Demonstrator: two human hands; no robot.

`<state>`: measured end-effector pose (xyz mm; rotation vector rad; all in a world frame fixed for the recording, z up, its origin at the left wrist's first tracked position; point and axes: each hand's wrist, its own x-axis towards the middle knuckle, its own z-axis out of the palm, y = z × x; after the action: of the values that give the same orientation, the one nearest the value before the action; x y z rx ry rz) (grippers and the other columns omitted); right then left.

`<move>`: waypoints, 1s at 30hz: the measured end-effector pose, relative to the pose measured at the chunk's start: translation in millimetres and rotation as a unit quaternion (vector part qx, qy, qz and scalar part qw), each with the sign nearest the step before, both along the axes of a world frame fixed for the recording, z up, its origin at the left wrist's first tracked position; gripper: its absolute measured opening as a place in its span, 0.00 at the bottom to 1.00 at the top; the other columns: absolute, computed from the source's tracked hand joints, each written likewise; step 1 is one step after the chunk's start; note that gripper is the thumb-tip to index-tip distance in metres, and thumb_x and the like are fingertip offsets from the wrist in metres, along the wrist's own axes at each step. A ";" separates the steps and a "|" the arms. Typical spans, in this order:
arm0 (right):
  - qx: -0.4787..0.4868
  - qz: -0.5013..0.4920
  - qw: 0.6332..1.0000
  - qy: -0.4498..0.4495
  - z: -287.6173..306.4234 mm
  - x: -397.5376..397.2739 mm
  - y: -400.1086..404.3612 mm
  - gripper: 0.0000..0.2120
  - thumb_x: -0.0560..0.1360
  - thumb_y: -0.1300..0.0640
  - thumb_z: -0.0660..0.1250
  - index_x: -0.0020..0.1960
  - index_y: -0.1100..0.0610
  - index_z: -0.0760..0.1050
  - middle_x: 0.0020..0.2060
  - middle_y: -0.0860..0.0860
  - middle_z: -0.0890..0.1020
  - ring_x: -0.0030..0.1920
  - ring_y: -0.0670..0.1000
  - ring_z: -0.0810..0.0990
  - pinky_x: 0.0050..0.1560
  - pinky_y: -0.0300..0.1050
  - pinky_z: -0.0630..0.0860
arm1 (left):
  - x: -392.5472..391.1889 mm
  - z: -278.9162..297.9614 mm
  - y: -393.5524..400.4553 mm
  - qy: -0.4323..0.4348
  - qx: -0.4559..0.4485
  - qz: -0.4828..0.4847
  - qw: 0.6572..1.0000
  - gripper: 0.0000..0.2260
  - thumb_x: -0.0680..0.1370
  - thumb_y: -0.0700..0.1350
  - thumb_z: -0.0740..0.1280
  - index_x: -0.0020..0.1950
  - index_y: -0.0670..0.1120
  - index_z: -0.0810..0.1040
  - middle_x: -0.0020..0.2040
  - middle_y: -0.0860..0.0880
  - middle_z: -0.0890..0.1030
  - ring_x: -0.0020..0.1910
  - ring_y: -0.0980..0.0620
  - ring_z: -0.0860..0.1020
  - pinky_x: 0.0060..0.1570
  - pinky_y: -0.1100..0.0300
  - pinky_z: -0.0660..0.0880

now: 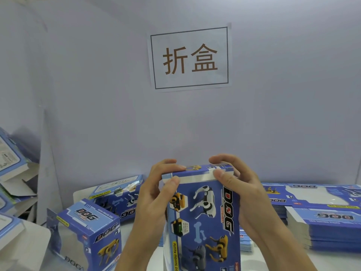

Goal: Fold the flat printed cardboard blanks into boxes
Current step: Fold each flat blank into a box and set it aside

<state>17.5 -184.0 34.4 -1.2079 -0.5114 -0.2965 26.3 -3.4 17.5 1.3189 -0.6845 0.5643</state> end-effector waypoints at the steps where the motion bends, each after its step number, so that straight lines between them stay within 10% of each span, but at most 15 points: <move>1: -0.001 -0.003 1.000 -0.006 -0.2 -0.7 0.1 0.13 0.68 0.53 0.72 0.53 0.51 0.80 0.50 0.53 0.83 0.42 0.60 0.86 0.35 0.48 0.82 | -1.2 1.2 -2.6 -0.001 -0.005 0.000 1.000 0.09 0.75 0.55 0.69 0.51 0.53 0.82 0.61 0.55 0.78 0.56 0.49 0.81 0.42 0.60 0.80; 17: -0.021 -0.042 0.999 -0.015 -8.9 4.2 -0.7 0.05 0.70 0.52 0.68 0.42 0.52 0.80 0.55 0.44 0.83 0.43 0.58 0.87 0.33 0.47 0.82 | -4.0 0.7 5.3 -0.002 0.073 -0.055 0.996 0.19 0.71 0.65 0.72 0.52 0.52 0.85 0.71 0.55 0.71 0.70 0.45 0.73 0.56 0.52 0.79; 27: -0.027 -0.043 0.999 -0.010 -11.1 4.3 3.6 0.08 0.71 0.52 0.65 0.47 0.51 0.80 0.44 0.49 0.86 0.39 0.60 0.86 0.33 0.50 0.81 | -10.6 1.4 -11.7 -0.015 0.055 0.048 0.997 0.12 0.76 0.59 0.69 0.42 0.51 0.82 0.64 0.57 0.75 0.58 0.61 0.78 0.43 0.69 0.78; 30: -0.014 -0.021 1.000 -0.013 -10.4 1.0 10.8 0.10 0.73 0.51 0.62 0.50 0.50 0.80 0.46 0.57 0.85 0.40 0.60 0.85 0.37 0.51 0.81 | -6.3 -1.0 -15.6 0.004 0.020 0.082 0.996 0.09 0.78 0.53 0.65 0.42 0.51 0.81 0.60 0.59 0.77 0.56 0.57 0.79 0.39 0.56 0.81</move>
<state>18.6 -173.2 24.0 -1.2438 -0.5155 -0.3426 20.0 -19.1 16.5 1.4229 -0.5882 0.6797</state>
